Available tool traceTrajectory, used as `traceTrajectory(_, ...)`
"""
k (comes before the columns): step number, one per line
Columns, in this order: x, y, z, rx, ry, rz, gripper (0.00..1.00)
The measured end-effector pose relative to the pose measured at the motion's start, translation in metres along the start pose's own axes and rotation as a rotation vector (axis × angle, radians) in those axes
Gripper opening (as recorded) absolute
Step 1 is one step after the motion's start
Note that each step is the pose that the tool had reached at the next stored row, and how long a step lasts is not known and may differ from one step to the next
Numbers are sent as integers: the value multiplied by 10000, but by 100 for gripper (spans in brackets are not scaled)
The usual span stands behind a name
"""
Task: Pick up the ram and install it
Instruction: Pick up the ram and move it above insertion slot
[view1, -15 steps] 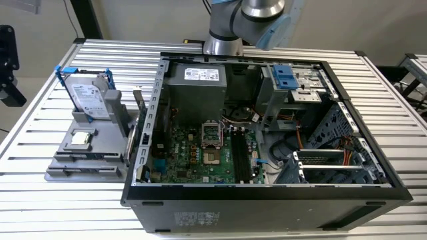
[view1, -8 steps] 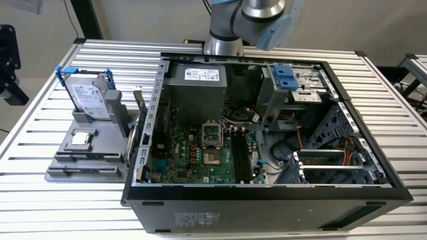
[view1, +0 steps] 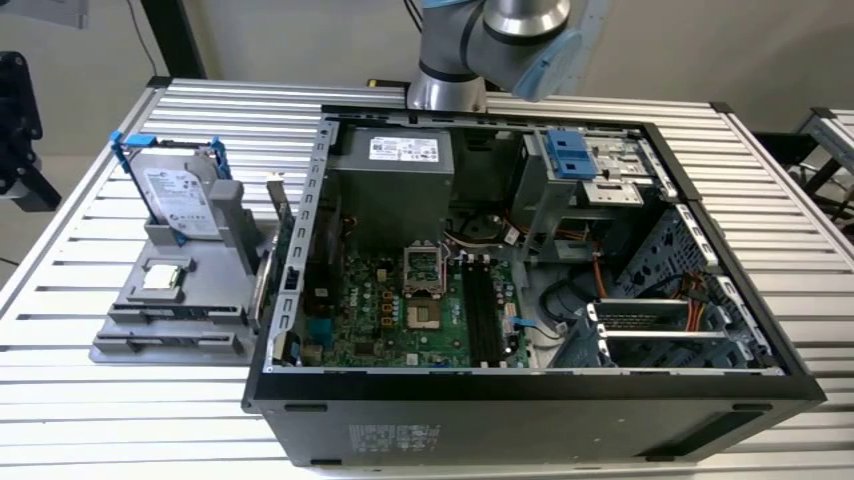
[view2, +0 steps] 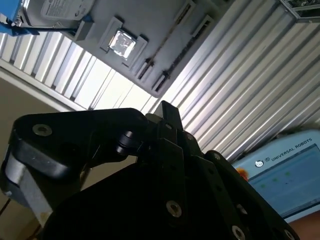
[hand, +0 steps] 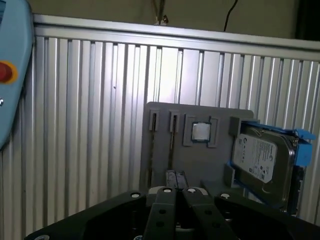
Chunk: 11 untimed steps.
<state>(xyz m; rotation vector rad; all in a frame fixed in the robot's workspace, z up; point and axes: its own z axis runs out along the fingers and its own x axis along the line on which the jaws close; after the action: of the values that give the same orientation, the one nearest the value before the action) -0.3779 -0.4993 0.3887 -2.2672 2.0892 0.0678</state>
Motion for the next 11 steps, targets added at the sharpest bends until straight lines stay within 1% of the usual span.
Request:
traceTrajectory(1,0,0,0,-4,0,-54,0)
traceTrajectory(11,0,-1,0,-4,0,-56,0)
